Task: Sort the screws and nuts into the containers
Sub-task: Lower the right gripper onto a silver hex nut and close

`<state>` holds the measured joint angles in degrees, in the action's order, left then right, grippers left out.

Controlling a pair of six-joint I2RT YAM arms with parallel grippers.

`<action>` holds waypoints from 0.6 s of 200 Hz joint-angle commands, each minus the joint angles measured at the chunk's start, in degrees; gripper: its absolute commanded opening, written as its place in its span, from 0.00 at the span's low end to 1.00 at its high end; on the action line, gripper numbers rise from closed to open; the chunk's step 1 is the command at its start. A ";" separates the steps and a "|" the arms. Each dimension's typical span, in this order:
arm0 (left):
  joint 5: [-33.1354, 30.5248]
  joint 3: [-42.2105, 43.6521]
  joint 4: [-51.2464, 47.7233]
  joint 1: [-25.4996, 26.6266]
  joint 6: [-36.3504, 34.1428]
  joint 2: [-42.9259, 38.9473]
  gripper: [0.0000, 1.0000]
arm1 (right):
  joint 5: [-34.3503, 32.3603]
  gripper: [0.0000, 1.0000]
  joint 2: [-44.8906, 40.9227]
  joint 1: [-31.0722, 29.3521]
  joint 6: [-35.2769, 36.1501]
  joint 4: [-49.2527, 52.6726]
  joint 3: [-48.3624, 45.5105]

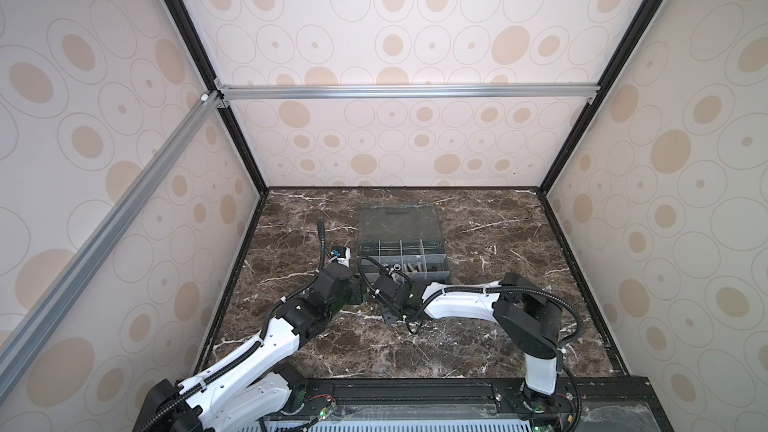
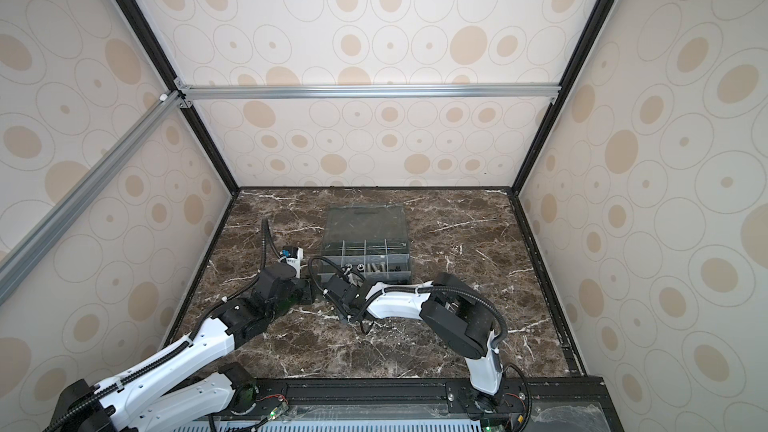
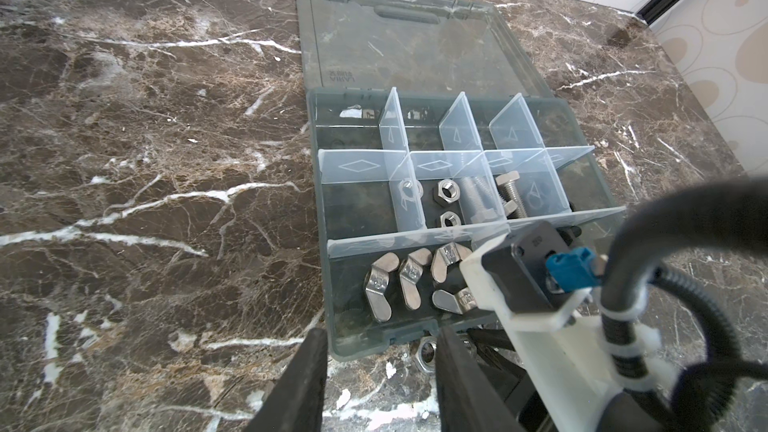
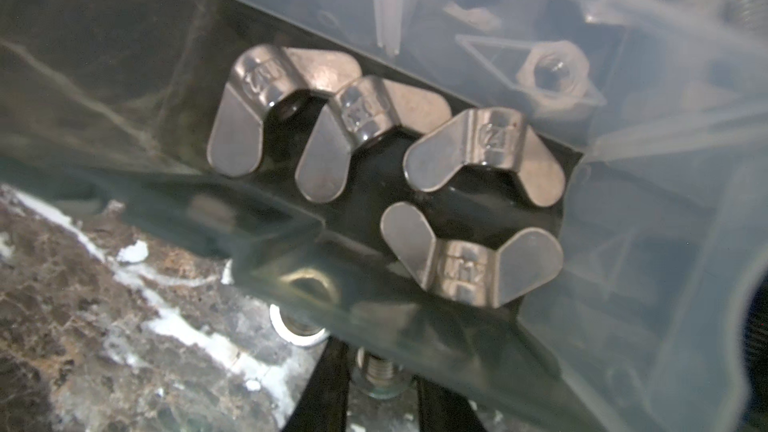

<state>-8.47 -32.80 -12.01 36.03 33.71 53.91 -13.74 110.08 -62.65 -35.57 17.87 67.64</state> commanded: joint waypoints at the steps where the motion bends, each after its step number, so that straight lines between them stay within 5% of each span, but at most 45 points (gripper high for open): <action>1: -0.75 -0.25 -1.60 -0.53 1.18 -1.19 0.43 | 1.01 0.24 -2.45 -2.47 -0.34 1.60 -3.57; 70: -0.72 -0.07 -1.07 -0.63 1.62 -0.73 0.43 | -1.00 0.23 -14.25 -3.97 -0.75 2.06 -10.33; 120: -0.76 -0.06 -1.24 -0.61 1.61 -1.34 0.43 | -4.61 0.23 -16.23 -0.33 8.60 6.86 -0.99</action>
<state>-8.49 -32.80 -12.43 35.99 34.17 53.56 -15.66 94.96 -65.54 -32.36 22.22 61.63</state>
